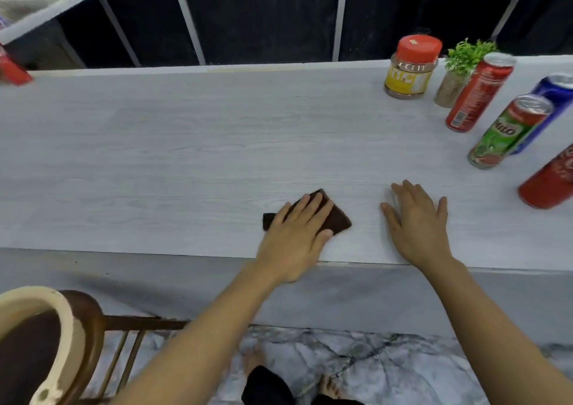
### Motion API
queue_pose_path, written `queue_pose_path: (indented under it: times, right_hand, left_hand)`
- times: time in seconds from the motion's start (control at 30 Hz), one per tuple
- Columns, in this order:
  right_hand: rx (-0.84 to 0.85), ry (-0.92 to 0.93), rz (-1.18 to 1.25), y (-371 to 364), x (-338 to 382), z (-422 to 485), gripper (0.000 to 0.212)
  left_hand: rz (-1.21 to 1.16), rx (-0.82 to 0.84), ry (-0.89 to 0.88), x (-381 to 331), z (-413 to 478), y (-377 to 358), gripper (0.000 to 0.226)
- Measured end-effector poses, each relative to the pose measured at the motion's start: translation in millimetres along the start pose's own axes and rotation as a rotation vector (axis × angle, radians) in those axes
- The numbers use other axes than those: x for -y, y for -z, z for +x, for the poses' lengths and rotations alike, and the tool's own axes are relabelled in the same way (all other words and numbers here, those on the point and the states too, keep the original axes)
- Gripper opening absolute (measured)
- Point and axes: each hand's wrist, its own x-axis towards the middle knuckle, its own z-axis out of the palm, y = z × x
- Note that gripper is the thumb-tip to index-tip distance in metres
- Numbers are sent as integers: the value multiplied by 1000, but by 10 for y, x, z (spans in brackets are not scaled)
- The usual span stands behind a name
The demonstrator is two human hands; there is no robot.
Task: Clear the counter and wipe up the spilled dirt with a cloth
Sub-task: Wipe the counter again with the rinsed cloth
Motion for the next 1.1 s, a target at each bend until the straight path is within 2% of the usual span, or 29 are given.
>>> queue_pose_path:
  times: [0.07, 0.1, 0.17, 0.23, 0.3, 0.37, 0.47, 0.53, 0.57, 0.63, 0.73, 0.83, 0.9, 0.97, 1.1]
  right_hand:
    - [15, -26, 0, 14, -90, -6, 54]
    - [16, -25, -7, 9, -112, -9, 56]
    - [6, -20, -11, -7, -120, -11, 56]
    - [8, -22, -11, -25, -119, -19, 56]
    - [13, -31, -1, -31, -128, -12, 56]
    - [12, -42, 54, -24, -147, 1, 52]
    - [-21, -88, 213, 30, -213, 34, 46]
    - [-62, -118, 227, 81, -298, 49, 44]
    - [-76, -135, 216, 105, -346, 45, 43]
    - [-99, -184, 230, 157, -441, 29, 42]
    - [-148, -256, 295, 242, -540, -20, 41]
    - [-189, -309, 321, 286, -604, -80, 39]
    - [-204, -334, 354, 279, -625, -107, 38]
    - [-230, -369, 435, 302, -611, -117, 41]
    - [-281, -437, 608, 411, -597, -139, 45]
  left_hand:
    - [-4, -11, -47, 414, -141, 62, 56]
    - [0, -44, 28, 682, -155, 95, 56]
    - [14, -95, 305, 1172, -6, 183, 57]
    - [7, -118, 562, 1372, 340, 270, 59]
    - [-17, -130, 605, 1186, 729, 261, 59]
    - [-51, -103, 454, 736, 938, 156, 58]
    - [-49, -12, 45, -114, 636, -40, 57]
    - [-48, 50, -191, -315, 285, -51, 56]
    - [-47, 56, -242, -213, 227, -20, 56]
    - [-38, 4, -194, 209, 423, 55, 57]
    - [-21, -58, 108, 955, 1162, 197, 58]
    - [-24, -74, 304, 1120, 1882, 247, 59]
    - [-41, -58, 238, 790, 2160, 157, 60]
    - [-46, -23, 56, 252, 2189, 59, 60]
    - [-52, 58, -287, -781, 1673, -154, 58]
